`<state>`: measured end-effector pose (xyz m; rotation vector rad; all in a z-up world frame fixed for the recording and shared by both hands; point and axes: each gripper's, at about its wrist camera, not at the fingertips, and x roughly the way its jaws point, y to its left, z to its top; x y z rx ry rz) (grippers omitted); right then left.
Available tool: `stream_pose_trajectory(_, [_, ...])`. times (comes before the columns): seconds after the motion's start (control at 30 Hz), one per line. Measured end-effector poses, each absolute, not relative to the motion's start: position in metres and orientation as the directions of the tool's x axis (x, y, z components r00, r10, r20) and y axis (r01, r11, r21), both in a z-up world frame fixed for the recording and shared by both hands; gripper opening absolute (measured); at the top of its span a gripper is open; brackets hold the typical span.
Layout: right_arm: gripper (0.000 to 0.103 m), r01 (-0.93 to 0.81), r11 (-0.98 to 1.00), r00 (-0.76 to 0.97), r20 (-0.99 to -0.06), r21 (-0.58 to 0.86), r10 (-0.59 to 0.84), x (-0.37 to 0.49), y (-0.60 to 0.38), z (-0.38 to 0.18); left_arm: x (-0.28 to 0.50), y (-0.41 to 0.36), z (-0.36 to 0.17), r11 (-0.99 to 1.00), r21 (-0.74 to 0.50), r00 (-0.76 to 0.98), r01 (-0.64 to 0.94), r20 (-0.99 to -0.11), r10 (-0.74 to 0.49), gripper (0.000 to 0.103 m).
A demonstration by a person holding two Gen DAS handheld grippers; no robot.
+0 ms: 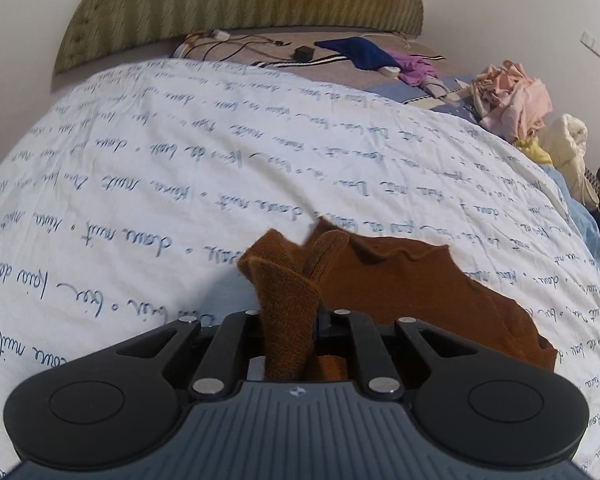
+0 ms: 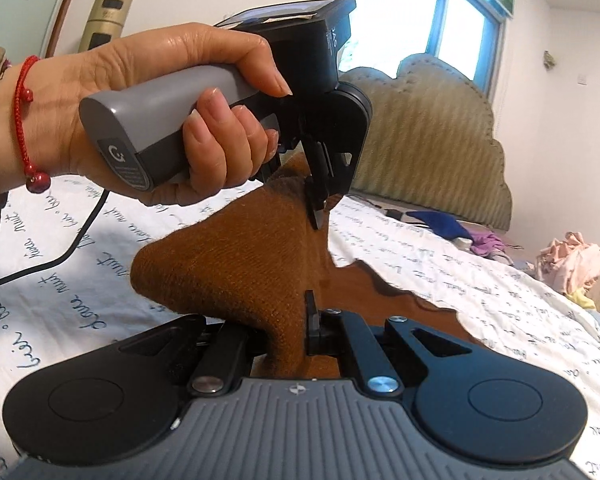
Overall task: Fold small clothes
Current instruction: 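Lift the held side edge with both grippers and fold it over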
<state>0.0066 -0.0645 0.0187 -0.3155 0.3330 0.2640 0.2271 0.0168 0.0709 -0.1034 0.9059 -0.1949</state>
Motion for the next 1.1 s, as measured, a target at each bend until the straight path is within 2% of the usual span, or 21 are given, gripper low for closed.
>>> stream_pose_trajectory(0.27, [0.008, -0.225, 0.954, 0.926, -0.349, -0.197, 0.147, 0.001, -0.114, 0.025, 0.218, -0.048, 0.084, 0.973, -0.112, 0.615, 0.201, -0.758, -0.215, 0.011])
stream_pose_trajectory(0.57, [0.008, -0.14, 0.988, 0.917, -0.384, -0.065, 0.105, -0.001, -0.17, 0.016, 0.22, -0.128, 0.072, 0.956, -0.042, 0.592, 0.29, -0.777, -0.213, 0.011])
stream_pose_trajectory(0.87, [0.008, -0.063, 0.984, 0.88, -0.457, 0.164, 0.133, 0.004, -0.227, -0.006, 0.226, -0.198, 0.036, 0.937, -0.002, 0.535, 0.35, -0.82, -0.202, 0.011])
stream_pose_trajectory(1.1, [0.008, -0.022, 0.945, 0.848, -0.494, 0.328, 0.191, 0.011, -0.258, -0.023, 0.223, -0.234, 0.018, 0.922, 0.041, 0.539, 0.384, -0.821, -0.188, 0.011])
